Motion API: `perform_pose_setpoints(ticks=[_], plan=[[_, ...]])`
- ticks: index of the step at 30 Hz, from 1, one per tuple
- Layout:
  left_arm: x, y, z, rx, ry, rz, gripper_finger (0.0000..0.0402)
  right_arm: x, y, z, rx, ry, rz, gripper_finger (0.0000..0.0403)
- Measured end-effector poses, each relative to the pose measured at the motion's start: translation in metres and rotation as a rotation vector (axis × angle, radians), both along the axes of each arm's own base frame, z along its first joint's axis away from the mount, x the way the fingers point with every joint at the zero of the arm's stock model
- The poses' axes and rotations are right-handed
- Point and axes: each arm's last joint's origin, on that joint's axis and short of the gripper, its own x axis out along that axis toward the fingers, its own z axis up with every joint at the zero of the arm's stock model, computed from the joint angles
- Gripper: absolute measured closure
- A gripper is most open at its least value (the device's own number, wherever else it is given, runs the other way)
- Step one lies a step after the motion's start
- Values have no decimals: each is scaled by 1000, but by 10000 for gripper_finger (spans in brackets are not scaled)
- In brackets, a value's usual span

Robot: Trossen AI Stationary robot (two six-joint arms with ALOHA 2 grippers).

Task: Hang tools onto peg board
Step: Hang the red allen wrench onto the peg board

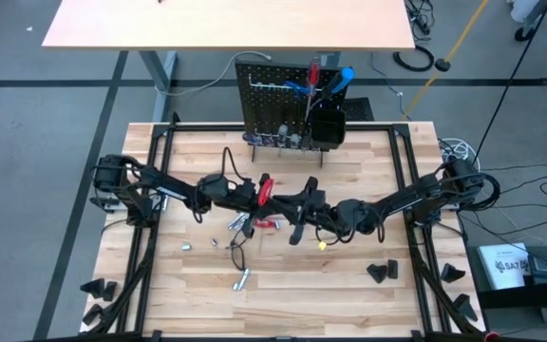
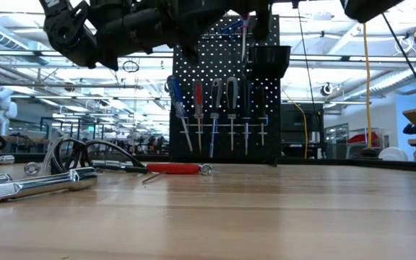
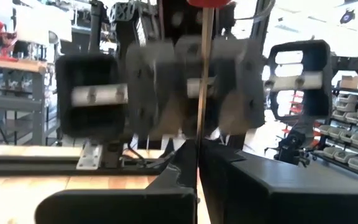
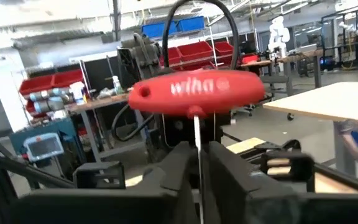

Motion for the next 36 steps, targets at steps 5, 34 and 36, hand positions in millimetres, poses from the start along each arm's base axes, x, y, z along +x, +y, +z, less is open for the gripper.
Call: perform_pose_setpoints(ticks=[5, 34, 36], plan=[[0, 7, -4, -3, 79, 20, 399, -13, 5, 10, -33, 117, 23, 275], [6, 1, -3, 150, 276, 29, 401, -19, 6, -17, 40, 383, -19, 305], [6, 0, -4, 164, 276, 30, 401, -18, 7, -19, 39, 385, -16, 344]])
